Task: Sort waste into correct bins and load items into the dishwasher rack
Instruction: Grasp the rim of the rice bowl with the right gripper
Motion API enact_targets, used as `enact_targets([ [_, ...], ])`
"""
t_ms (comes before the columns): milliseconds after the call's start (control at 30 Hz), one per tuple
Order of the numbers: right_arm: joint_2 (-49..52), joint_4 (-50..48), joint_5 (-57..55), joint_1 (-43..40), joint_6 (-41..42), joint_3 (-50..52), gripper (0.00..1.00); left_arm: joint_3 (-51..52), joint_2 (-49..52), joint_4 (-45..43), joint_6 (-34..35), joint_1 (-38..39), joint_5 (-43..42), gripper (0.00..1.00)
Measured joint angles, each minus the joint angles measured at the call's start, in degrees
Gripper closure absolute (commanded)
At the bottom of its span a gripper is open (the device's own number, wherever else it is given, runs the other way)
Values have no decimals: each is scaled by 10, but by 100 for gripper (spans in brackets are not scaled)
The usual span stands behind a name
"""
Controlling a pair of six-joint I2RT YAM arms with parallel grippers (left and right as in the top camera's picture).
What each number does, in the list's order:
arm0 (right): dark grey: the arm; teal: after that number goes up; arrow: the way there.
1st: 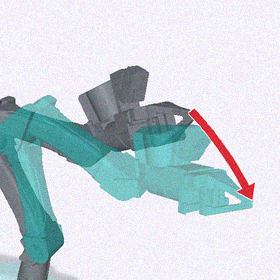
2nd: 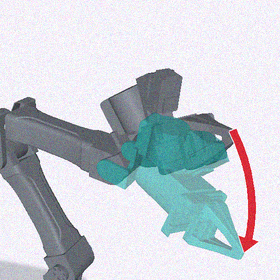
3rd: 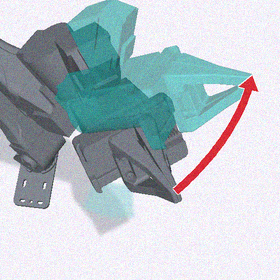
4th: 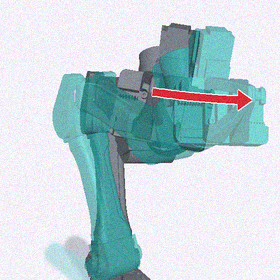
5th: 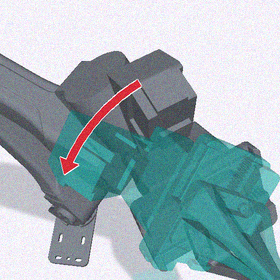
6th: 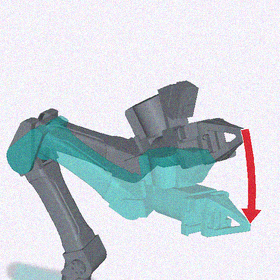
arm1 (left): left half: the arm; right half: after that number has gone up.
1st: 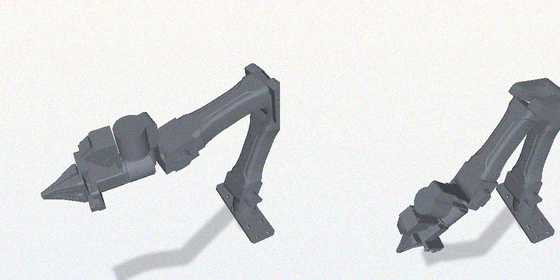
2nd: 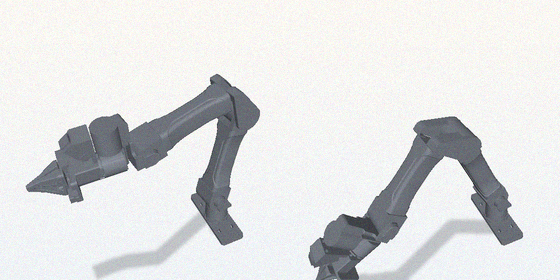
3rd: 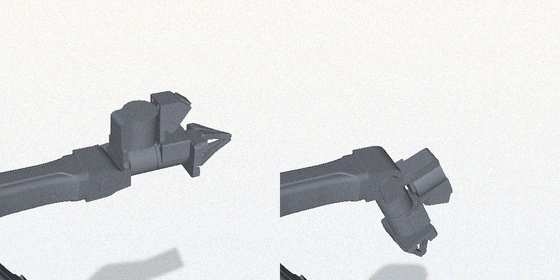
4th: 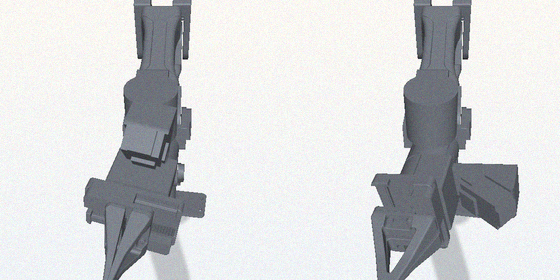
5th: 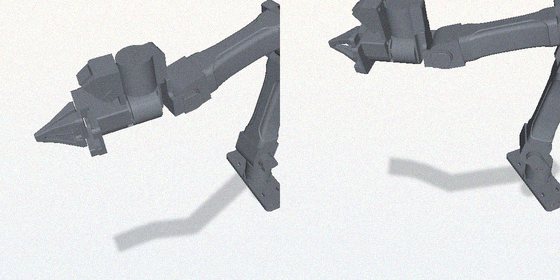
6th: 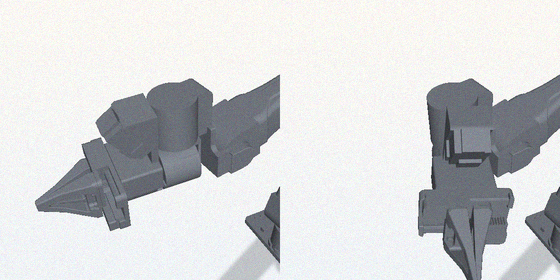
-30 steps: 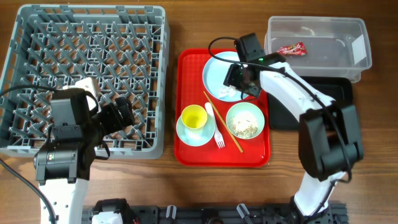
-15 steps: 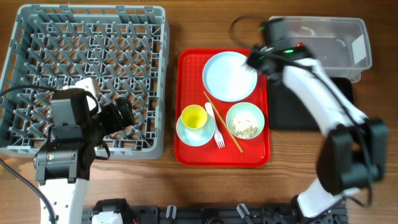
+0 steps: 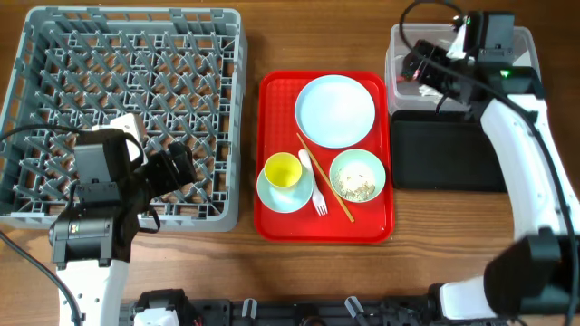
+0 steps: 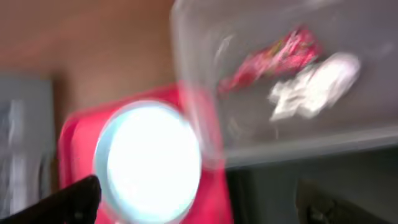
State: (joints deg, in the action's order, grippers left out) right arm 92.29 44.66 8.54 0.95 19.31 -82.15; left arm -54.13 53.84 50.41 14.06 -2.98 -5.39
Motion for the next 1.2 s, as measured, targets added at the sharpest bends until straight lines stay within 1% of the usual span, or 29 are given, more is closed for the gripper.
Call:
enact_targets([
  [33,-12,32,8,16,-11,-2,1,0,0,0,0,0,0,0],
  [67,-14,39,11,19,-20,-2,6,0,0,1,0,0,0,0],
  [100,-24,93,21,58,-28,-4,9,0,0,1,0,0,0,0],
  [167,-24,118,25,114,-39,4,10,0,0,2,0,0,0,0],
  [233,-23,119,14,175,-35,33,12,0,1,2,0,0,0,0],
  [300,-20,90,-9,221,-19,77,23,-1,1,2,0,0,0,0],
  [367,-12,53,-22,248,-3,120,27,-1,1,2,0,0,0,0],
  [400,-7,31,-26,259,6,144,32,-1,1,2,0,0,0,0],
  [467,5,-2,-32,273,27,179,37,-1,1,2,0,0,0,0],
  [567,26,-36,-36,283,53,208,54,-1,1,4,0,0,0,0],
  [667,49,-50,-37,285,71,214,62,-1,1,5,0,0,0,0],
  [700,56,-53,-37,285,76,214,67,-1,1,5,0,0,0,0],
  [767,70,-56,-37,285,83,214,72,-1,1,5,0,0,0,0],
  [800,75,-56,-37,285,85,214,77,-1,1,5,0,0,0,0],
  [833,84,-56,-37,285,87,214,86,-1,1,6,0,0,0,0],
  [900,89,-55,-36,285,90,215,94,-1,1,6,0,0,0,0],
  [1033,86,-50,-46,285,94,212,96,-1,1,6,0,0,0,0],
  [1200,83,0,-49,285,89,176,95,-1,1,6,0,0,0,0],
])
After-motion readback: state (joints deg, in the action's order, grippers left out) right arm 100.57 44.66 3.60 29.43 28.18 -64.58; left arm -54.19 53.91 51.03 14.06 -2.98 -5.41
